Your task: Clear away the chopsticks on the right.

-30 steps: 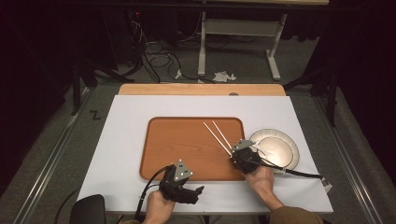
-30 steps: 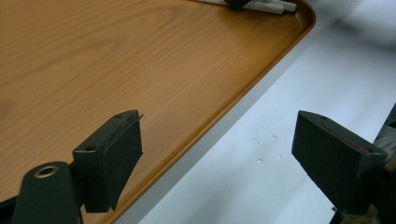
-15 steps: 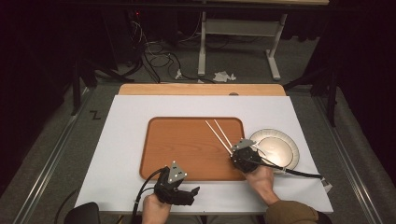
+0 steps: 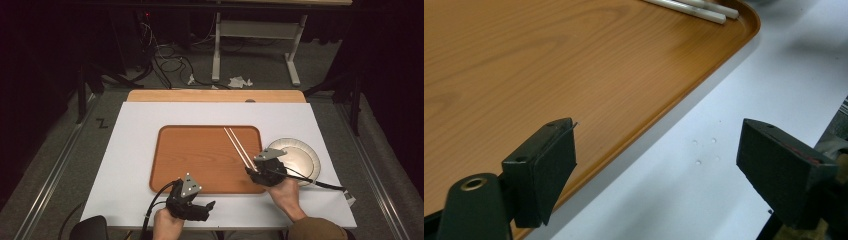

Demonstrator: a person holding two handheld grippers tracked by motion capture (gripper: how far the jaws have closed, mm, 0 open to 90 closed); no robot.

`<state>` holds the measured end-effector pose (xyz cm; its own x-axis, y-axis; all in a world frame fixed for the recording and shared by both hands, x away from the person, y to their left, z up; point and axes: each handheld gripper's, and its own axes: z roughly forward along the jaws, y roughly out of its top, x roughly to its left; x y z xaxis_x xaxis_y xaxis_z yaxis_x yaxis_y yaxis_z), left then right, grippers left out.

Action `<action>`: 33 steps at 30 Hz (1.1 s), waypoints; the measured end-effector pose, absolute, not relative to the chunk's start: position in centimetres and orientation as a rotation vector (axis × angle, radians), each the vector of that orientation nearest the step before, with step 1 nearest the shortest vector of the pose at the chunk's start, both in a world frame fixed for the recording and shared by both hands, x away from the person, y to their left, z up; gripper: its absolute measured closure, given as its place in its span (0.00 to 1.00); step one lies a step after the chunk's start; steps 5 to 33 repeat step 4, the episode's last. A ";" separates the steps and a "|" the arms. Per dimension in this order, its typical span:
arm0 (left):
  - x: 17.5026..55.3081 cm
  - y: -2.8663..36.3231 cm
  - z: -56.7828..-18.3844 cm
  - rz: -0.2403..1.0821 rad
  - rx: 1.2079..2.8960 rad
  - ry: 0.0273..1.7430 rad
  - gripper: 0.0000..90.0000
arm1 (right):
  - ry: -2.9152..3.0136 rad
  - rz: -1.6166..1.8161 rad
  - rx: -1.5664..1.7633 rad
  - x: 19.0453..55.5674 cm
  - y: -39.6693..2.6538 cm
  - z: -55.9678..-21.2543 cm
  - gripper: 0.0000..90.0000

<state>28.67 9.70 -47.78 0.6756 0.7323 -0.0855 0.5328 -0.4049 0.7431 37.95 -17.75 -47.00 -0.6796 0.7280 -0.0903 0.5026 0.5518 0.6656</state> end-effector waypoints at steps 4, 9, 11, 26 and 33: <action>28.8 9.9 -47.5 0.337 2.087 0.963 0.18 | 2.431 0.955 1.035 36.6 -19.4 -46.4 0.61; 28.8 9.9 -47.5 0.337 2.087 0.963 0.18 | 2.431 0.955 1.035 36.6 -19.4 -46.4 0.61; 28.8 9.9 -47.5 0.337 2.087 0.963 0.18 | 2.431 0.955 1.035 36.6 -19.4 -46.4 0.61; 28.8 9.9 -47.5 0.337 2.087 0.963 0.18 | 2.431 0.955 1.035 36.6 -19.4 -46.4 0.61; 28.8 9.9 -47.5 0.337 2.087 0.963 0.18 | 2.431 0.955 1.035 36.6 -19.4 -46.4 0.61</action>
